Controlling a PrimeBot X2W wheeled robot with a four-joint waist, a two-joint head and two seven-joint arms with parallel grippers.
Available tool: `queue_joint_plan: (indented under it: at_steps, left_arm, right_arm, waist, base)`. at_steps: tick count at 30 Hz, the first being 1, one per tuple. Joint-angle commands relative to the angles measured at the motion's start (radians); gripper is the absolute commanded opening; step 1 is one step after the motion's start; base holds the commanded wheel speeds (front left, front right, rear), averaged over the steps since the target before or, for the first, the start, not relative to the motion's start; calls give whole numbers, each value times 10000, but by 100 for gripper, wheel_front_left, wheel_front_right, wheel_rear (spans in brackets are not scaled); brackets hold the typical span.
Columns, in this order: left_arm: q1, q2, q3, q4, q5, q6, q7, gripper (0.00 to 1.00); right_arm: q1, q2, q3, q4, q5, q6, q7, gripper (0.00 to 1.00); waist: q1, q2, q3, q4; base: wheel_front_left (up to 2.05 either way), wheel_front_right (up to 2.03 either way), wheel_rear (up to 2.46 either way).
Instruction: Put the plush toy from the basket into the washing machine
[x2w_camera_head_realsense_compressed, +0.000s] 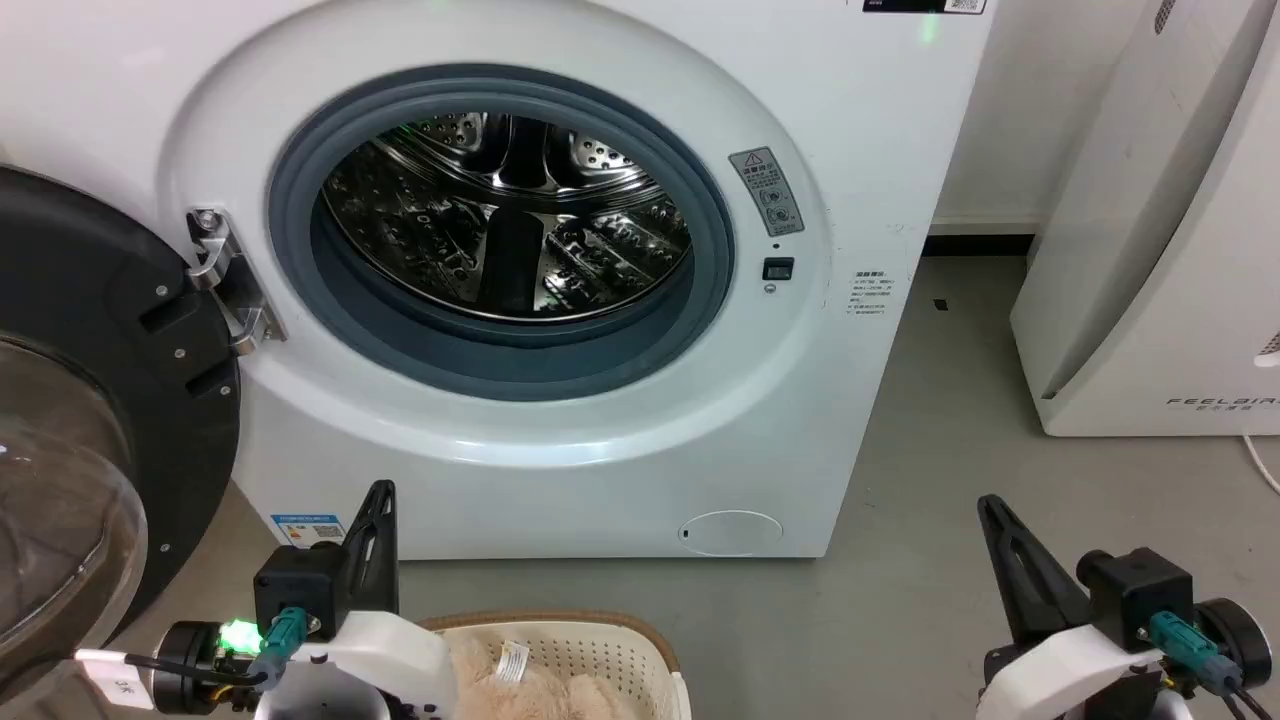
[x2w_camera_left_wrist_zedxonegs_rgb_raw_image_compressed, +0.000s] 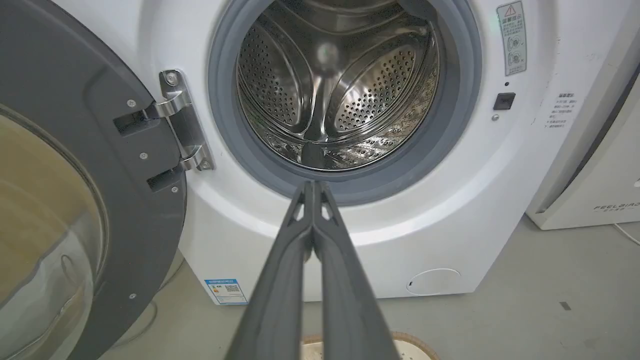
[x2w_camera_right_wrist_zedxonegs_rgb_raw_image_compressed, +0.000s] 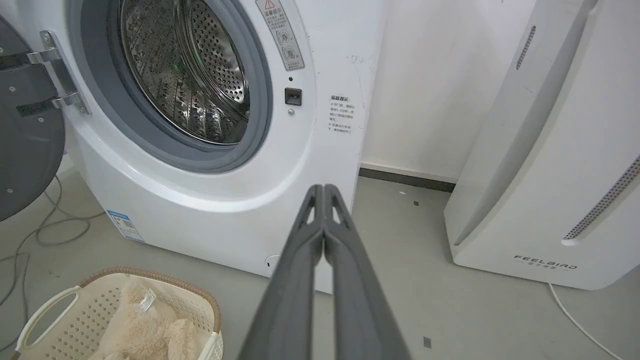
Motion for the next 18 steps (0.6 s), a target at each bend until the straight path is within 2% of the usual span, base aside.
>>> queue_joint_plan:
  at_steps: [1,18]
  left_arm:
    - [131,3,9,-43,18,-43,3,0]
    - [131,3,9,-43,18,-43,3,0]
  right_arm:
    - [-143,-4,-5,24,-78,-9,16,0]
    - [-143,-4,-5,24,-78,-9,16,0]
  waist:
    - [0,0,0,0]
    - [0,0,0,0]
  base:
    - [0,0,0]
    - [0,0,0]
